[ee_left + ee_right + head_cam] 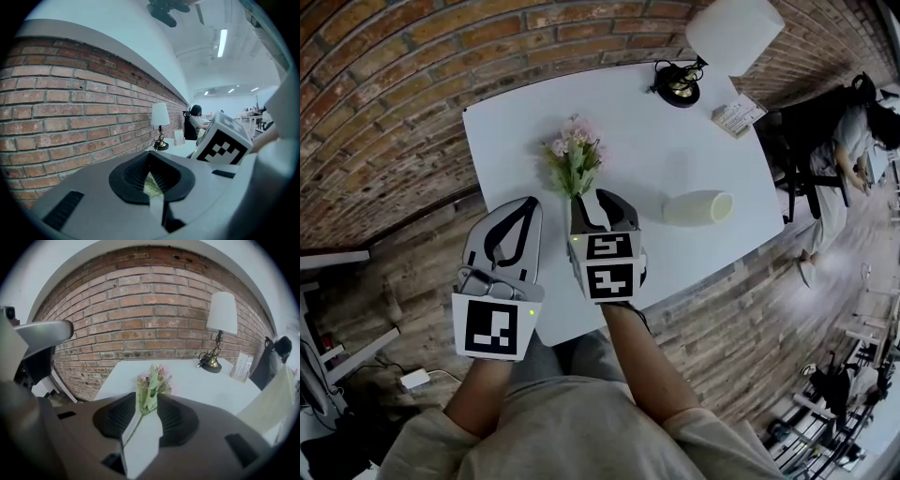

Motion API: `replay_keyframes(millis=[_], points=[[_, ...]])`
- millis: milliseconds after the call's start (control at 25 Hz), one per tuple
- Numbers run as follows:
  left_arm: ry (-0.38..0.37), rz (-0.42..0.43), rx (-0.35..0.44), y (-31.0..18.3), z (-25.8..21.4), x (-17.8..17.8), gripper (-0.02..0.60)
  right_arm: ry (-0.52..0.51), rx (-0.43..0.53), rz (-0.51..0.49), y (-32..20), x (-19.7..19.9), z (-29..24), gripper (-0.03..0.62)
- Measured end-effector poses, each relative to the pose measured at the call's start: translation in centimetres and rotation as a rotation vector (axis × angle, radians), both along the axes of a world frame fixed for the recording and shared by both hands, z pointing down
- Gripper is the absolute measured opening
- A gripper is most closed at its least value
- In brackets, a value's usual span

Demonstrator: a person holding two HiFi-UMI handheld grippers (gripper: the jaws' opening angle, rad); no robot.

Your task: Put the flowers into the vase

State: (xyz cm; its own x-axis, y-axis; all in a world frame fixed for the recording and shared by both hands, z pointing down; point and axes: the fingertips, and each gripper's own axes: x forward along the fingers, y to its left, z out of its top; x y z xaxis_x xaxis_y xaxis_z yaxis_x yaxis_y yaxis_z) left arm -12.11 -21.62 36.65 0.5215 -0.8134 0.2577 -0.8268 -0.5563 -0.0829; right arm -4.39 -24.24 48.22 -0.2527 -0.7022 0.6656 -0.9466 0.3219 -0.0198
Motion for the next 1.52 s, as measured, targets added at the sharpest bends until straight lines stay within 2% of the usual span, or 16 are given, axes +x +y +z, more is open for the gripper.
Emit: replay_keyframes(millis=[440, 1000, 1160, 1360, 1520], points=[[-0.001, -0.018, -0.04, -2.3, 1.9, 0.1, 0.003, -0.016, -0.172, 0.008, -2.5, -0.4, 4.5, 0.147], [0.025, -0.046, -0.078, -3.0, 2.8, -0.5, 0.003, -0.069, -0.376, 0.1, -3.7, -0.1, 8.7, 0.161], [0.037, -0.053, -0.085, -2.9, 3.0, -0.6, 0.003, -0.111, -0.448, 0.124, -4.2, -0.3, 9.6, 0.16], [0.054, -0.062, -0.079, -2.5, 2.7, -0.5, 0.003, -0.118, -0.519, 0.15, -4.3, -0.1, 10.7, 0.119], [0.066, -0.065, -0.081, -2.1, 2.6, -0.5, 0.003, -0.126, -0.539, 0.175, -4.3, -0.2, 11.0, 0.079]])
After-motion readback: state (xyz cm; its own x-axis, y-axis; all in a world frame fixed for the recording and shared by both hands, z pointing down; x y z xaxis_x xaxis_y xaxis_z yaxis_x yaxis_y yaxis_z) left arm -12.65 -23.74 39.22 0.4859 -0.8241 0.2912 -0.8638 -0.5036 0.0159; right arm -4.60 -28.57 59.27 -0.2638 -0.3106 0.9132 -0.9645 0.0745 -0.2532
